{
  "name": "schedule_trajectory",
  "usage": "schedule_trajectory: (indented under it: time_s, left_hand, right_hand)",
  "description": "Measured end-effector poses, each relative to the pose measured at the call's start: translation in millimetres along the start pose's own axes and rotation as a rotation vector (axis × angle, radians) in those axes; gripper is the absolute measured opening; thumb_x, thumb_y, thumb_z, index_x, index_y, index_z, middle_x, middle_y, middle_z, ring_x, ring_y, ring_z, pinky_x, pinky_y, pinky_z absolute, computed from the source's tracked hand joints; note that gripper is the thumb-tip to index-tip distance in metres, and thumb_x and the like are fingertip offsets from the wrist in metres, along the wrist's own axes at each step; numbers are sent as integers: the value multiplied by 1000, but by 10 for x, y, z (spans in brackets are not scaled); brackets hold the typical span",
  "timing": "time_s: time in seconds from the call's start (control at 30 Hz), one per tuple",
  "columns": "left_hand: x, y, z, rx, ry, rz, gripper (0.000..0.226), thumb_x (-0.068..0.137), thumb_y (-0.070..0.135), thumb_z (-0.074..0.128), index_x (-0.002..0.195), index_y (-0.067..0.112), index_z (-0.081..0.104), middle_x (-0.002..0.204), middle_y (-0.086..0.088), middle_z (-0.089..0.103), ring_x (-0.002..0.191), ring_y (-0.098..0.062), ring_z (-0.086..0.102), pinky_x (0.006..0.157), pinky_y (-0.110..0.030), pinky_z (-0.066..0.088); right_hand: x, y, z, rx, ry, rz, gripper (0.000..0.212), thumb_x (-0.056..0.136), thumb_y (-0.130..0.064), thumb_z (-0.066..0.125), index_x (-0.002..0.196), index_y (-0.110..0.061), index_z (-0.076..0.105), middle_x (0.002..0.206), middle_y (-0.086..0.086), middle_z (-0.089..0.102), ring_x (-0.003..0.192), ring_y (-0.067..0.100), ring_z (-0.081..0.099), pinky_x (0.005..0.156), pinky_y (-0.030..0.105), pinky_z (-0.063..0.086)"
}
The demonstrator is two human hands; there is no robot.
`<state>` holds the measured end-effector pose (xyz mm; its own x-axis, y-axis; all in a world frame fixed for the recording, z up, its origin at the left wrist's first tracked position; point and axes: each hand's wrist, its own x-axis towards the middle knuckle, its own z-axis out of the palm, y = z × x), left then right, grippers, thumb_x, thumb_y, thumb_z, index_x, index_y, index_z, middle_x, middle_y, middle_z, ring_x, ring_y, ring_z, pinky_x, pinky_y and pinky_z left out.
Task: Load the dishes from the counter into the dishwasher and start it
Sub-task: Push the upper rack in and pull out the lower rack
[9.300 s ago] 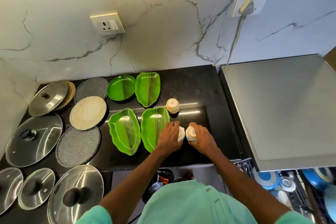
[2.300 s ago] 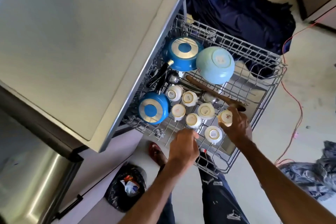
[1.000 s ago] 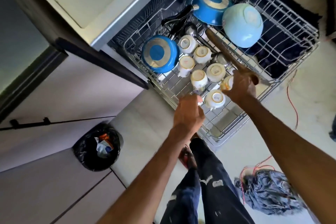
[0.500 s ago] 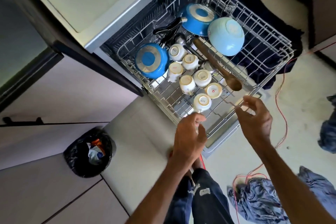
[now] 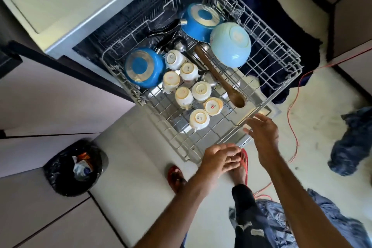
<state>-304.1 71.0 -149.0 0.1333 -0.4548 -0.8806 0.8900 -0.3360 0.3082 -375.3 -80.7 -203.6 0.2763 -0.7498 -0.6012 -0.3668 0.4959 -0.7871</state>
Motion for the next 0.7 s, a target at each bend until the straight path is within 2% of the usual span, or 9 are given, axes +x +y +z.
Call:
schedule_trajectory:
  time_s: [0.07, 0.17, 0.27, 0.33, 0.47, 0.5, 0.57, 0.63, 0.7]
  left_hand:
    - [107, 73, 143, -146, 18, -63, 13, 93, 10, 66, 104, 4, 69, 108, -15, 75, 100, -29, 71, 91, -36, 59]
    - [308, 110, 310, -309, 109, -158, 34, 92, 24, 71, 117, 2, 65, 115, -21, 71, 93, -26, 66, 80, -32, 57]
    - [543, 73, 489, -473, 201, -222, 43, 92, 37, 69, 116, 2, 63, 103, -15, 67, 88, -26, 63, 81, -36, 48]
    - [677, 27, 623, -659, 310, -186, 27, 98, 28, 62, 110, 4, 60, 98, -15, 66, 85, -25, 63, 79, -36, 49]
    - [879, -53, 843, -931, 369, -17, 14, 99, 0, 51, 111, -2, 58, 106, -22, 67, 97, -31, 67, 87, -39, 56]
    - [896, -53, 880, -980, 341, 25, 11, 98, -4, 48, 102, -2, 58, 104, -23, 67, 96, -32, 67, 88, -41, 56]
    - [915, -37, 904, -1060, 321, 70, 18, 96, -10, 43, 89, 0, 56, 108, -27, 67, 102, -38, 66, 80, -44, 61]
    - [945, -34, 894, -1148, 308, 99, 19, 91, -15, 44, 87, 0, 56, 116, -31, 63, 116, -45, 62, 72, -44, 63]
    - [915, -24, 912, -1187, 270, 155, 17, 87, -15, 48, 85, -1, 56, 108, -30, 65, 111, -45, 64, 73, -44, 63]
  right_hand:
    - [165, -89, 27, -19, 22, 8, 34, 82, -22, 78, 108, -8, 61, 92, 9, 69, 78, 16, 66, 81, 44, 58]
    - [422, -176, 7, 10, 54, 4, 57, 77, -21, 80, 123, -8, 49, 100, 11, 69, 81, 18, 66, 73, 39, 57]
    - [686, -210, -157, 74, 10, 81, 65, 86, -5, 75, 139, -8, 38, 113, 18, 68, 96, 26, 67, 85, 46, 59]
    - [820, -321, -287, 39, -126, 137, 52, 84, -8, 77, 128, -6, 50, 108, 15, 66, 90, 21, 66, 92, 45, 54]
    - [1067, -620, -442, 136, -341, 209, 88, 27, -47, 97, 96, -11, 56, 80, 2, 69, 75, 15, 68, 76, 30, 58]
    - [1127, -664, -449, 171, -389, 222, 84, 29, -42, 98, 94, -13, 55, 75, 0, 69, 75, 17, 69, 72, 26, 59]
    - [1247, -603, -490, 210, -420, 282, 59, 55, -20, 89, 102, -9, 54, 79, 5, 70, 88, 29, 66, 73, 25, 61]
    - [1335, -532, -541, 226, -428, 334, 44, 82, 0, 67, 122, -1, 50, 103, 19, 68, 105, 41, 64, 78, 30, 61]
    - [1416, -475, -621, 227, -457, 365, 38, 98, 8, 45, 134, -2, 45, 127, 28, 60, 117, 43, 63, 91, 37, 58]
